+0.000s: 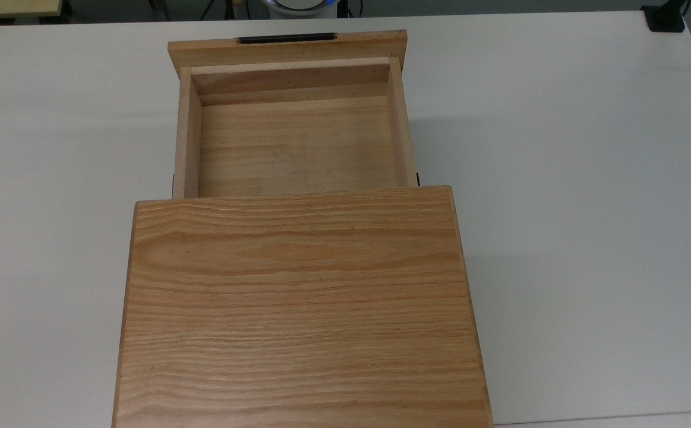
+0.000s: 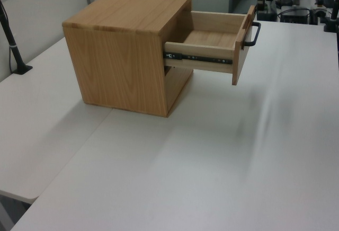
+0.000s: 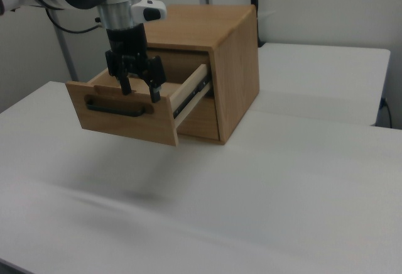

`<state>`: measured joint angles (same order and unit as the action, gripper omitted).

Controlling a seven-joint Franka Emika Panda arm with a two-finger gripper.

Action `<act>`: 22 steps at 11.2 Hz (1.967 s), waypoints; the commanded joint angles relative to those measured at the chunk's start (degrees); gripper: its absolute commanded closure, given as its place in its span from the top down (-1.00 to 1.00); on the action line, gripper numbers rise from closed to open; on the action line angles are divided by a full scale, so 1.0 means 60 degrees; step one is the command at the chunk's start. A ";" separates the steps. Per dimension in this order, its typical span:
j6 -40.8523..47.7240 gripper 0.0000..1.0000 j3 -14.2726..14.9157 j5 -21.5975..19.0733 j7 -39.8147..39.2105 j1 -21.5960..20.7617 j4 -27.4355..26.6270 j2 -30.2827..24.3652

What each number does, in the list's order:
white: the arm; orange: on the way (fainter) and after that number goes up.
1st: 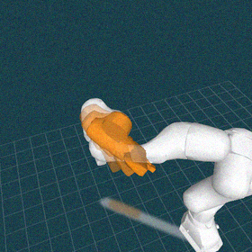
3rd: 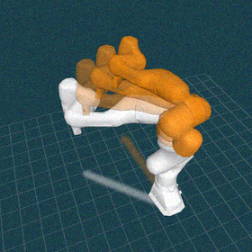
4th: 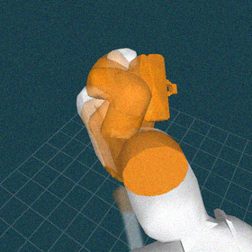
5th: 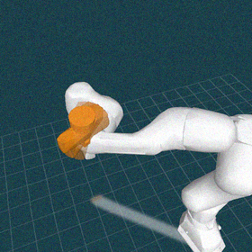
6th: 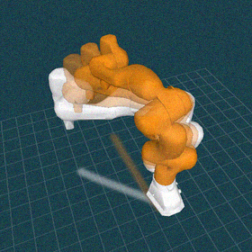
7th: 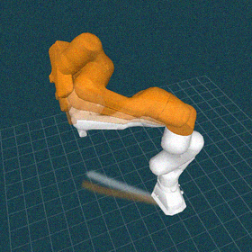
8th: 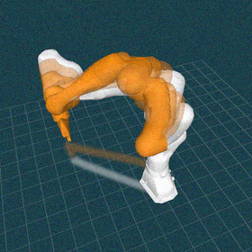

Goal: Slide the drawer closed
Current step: 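Lower the gripper onto the drawer front near the black handle, then push the drawer front with the gripper into the cabinet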

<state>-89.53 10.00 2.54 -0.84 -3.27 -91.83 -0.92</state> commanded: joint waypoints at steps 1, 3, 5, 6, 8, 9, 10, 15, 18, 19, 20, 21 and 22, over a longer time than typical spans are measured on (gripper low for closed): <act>0.0303 1.00 0.0077 0.0105 -0.0153 -0.0042 0.0085 -0.0052; 0.0317 1.00 0.0208 0.0104 -0.0183 -0.0056 0.0085 -0.0052; 0.0376 1.00 0.0208 0.0104 -0.0183 -0.0056 0.0085 -0.0081; 0.0405 1.00 0.0208 0.0104 -0.0197 -0.0056 0.0085 -0.0067; 0.0420 1.00 0.0179 0.0104 -0.0197 -0.0115 0.0070 -0.0066; 0.0434 0.94 0.0179 0.0090 -0.0197 -0.0129 0.0085 -0.0066; 0.0435 0.85 0.0179 0.0090 -0.0299 -0.0144 0.0085 -0.0066; 0.0537 -0.14 0.0165 -0.0027 -0.1117 -0.0187 -0.0572 -0.0987; 0.0961 -0.87 0.0121 -0.0042 -0.1428 -0.0684 -0.0969 -0.1194; 0.0976 -0.88 0.0121 -0.0042 -0.1399 -0.0932 -0.1173 -0.1296; 0.0977 -0.90 0.0164 -0.0042 -0.1341 -0.1239 -0.1393 -0.1369; 0.0977 -0.95 0.0165 -0.0042 -0.1296 -0.1373 -0.1496 -0.1356; 0.0948 -0.98 0.0150 -0.0042 -0.1296 -0.1548 -0.1584 -0.1312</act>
<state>-84.00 10.39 2.45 -8.49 -9.98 -98.31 -7.10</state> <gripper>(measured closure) 0.965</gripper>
